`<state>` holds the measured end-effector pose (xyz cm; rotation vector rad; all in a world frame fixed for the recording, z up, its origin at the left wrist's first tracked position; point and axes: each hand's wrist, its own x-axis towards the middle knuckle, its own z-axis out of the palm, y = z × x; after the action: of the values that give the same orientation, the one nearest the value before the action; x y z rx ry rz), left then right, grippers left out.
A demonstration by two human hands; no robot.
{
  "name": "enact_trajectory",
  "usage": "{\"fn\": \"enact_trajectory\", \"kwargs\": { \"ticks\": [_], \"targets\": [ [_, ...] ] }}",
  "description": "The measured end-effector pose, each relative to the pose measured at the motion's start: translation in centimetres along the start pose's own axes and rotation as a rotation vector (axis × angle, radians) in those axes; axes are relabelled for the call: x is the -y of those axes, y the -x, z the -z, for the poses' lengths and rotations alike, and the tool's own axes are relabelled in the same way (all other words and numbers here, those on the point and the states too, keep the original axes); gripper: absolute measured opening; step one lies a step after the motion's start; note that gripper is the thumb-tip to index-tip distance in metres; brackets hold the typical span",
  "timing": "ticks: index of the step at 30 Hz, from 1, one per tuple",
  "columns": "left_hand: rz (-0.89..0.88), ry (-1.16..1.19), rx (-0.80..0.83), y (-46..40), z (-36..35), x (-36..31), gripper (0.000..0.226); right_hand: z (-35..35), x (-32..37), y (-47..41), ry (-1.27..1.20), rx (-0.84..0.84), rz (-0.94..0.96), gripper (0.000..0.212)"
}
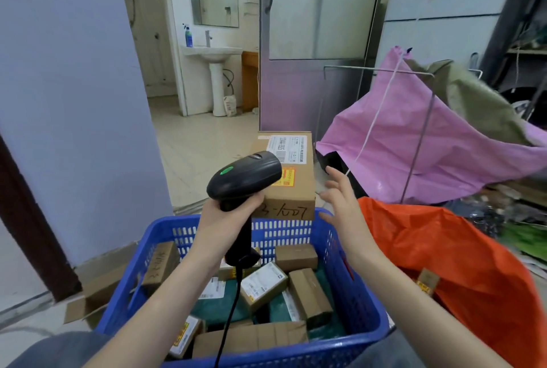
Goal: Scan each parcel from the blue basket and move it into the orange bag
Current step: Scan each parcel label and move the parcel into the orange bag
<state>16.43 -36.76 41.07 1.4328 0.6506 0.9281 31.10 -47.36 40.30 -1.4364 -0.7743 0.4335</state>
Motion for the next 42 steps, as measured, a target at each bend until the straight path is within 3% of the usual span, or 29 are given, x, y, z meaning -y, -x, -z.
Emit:
{"fn": "enact_trajectory", "kwargs": {
  "ticks": [3, 6, 12, 17, 22, 28, 42],
  "targets": [
    [-0.001, 0.003, 0.000, 0.1, 0.2, -0.2, 0.029, 0.3, 0.3, -0.9, -0.183, 0.067, -0.263, 0.063],
    [0.012, -0.042, 0.028, 0.3, 0.4, -0.1, 0.036, 0.4, 0.2, -1.7, -0.246, 0.119, -0.381, 0.082],
    [0.000, -0.069, 0.074, 0.5, 0.7, -0.6, 0.026, 0.6, -0.1, -1.8, -0.265, 0.006, -0.339, 0.070],
    [-0.102, -0.154, 0.015, -0.2, 1.3, -1.2, 0.017, 0.9, 0.0, -1.2, 0.040, -0.041, -0.203, 0.058],
    [-0.166, -0.368, 0.123, -1.8, 3.1, -1.0, 0.013, 1.4, 0.3, -1.4, 0.226, -0.027, -0.198, 0.048],
    [-0.217, -0.599, 0.255, -2.7, 4.0, -0.8, 0.011, 1.5, 0.6, -1.5, 0.294, -0.027, -0.213, 0.048],
    [-0.249, -0.661, 0.294, -3.0, 3.6, -0.4, 0.018, 0.8, 0.4, -1.6, 0.373, 0.020, -0.218, 0.045]
  ]
}}
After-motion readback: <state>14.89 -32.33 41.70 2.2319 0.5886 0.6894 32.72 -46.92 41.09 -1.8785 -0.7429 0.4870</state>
